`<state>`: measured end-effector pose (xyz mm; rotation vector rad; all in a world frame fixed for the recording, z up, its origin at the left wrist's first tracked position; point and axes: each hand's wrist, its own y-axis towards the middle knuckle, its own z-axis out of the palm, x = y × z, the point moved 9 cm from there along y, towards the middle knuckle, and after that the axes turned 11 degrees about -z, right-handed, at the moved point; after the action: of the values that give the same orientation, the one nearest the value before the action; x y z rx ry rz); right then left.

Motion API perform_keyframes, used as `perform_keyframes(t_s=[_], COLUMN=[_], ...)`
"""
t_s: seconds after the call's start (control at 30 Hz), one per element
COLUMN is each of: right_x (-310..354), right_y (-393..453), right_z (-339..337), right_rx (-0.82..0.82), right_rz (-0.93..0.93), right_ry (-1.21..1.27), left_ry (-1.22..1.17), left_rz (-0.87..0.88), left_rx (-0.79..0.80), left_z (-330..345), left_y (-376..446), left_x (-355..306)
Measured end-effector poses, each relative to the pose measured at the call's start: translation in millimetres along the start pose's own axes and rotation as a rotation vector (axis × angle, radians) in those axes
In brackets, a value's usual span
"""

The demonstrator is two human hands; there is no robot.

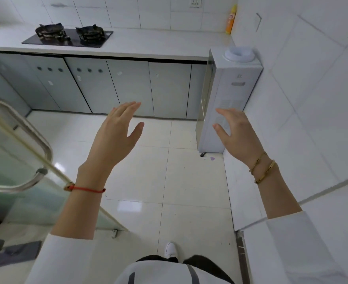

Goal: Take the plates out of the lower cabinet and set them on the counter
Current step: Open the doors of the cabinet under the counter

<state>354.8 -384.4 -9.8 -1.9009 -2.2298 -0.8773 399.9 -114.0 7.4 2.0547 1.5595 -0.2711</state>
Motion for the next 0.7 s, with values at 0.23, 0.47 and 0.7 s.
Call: perform_keyframes(t_s=[0.23, 0.47, 0.7], right_x=[-40.2, -93.7, -152.7], right_y=[89.0, 193.8, 324.3], right_z=[19.4, 50.5, 71.6], right_rx=[0.022, 0.049, 0.081], right_rz=[-0.027, -0.074, -0.139], right_ry=[-0.007, 0.015, 0.049], left_ry=[-0.005, 0.012, 0.024], left_rz=[-0.011, -0.054, -0.131], left_rx=[0.013, -0.009, -0.046], left_z=[30.5, 71.3, 100.5], left_y=[88.9, 190.0, 308.8], left_x=[8.0, 28.4, 41.1])
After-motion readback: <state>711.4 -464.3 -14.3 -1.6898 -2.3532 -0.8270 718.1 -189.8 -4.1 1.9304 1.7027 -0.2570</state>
